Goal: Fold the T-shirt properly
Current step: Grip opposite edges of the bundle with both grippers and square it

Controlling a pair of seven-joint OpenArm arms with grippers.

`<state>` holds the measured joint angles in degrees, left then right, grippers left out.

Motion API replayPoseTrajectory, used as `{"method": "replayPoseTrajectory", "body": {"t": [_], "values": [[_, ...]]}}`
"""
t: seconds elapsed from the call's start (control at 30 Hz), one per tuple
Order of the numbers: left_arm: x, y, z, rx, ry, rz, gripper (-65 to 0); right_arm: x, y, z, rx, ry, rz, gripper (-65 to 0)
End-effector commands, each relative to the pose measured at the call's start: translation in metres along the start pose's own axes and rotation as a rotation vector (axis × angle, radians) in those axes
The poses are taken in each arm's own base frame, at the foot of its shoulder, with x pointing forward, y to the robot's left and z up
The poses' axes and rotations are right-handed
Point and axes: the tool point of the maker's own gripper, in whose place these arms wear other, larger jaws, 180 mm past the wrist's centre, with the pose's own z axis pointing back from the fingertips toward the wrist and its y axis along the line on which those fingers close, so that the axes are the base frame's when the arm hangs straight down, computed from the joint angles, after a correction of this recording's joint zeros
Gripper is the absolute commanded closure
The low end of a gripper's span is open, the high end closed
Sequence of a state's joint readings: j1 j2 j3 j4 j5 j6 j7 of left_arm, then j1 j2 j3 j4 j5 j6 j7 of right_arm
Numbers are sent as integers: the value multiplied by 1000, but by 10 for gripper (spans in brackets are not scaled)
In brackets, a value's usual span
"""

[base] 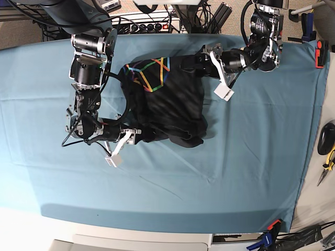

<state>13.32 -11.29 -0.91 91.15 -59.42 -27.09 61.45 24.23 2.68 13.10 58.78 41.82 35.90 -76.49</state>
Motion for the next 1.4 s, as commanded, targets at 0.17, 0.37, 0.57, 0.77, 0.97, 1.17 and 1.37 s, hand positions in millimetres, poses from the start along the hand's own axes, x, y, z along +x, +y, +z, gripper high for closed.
{"method": "replayPoseTrajectory", "body": {"t": [0.17, 0.37, 0.57, 0.77, 0.97, 1.17, 1.37], "values": [[-35, -8, -9, -26, 115, 66, -248, 14, 2, 6, -5, -27, 28, -50], [-41, 0, -5, 14, 152, 47, 0, 23, -6, 6, -50, -74, 44, 0], [-48, 22, 16, 78, 194, 25, 0, 29, -16, 7, -105, -103, 66, 0], [-50, 35, 31, 118, 220, 10, 0, 33, -15, 8, -102, -129, 67, 0], [-48, 35, 34, 109, 211, 15, 0, 33, -15, 8, -102, -126, 66, 0], [-45, 32, 34, 89, 201, -11, -230, 30, -14, 8, -96, -110, 62, -243], [-48, 39, 42, 114, 226, -12, -272, 49, -24, 23, -129, -172, 82, -254]]}}
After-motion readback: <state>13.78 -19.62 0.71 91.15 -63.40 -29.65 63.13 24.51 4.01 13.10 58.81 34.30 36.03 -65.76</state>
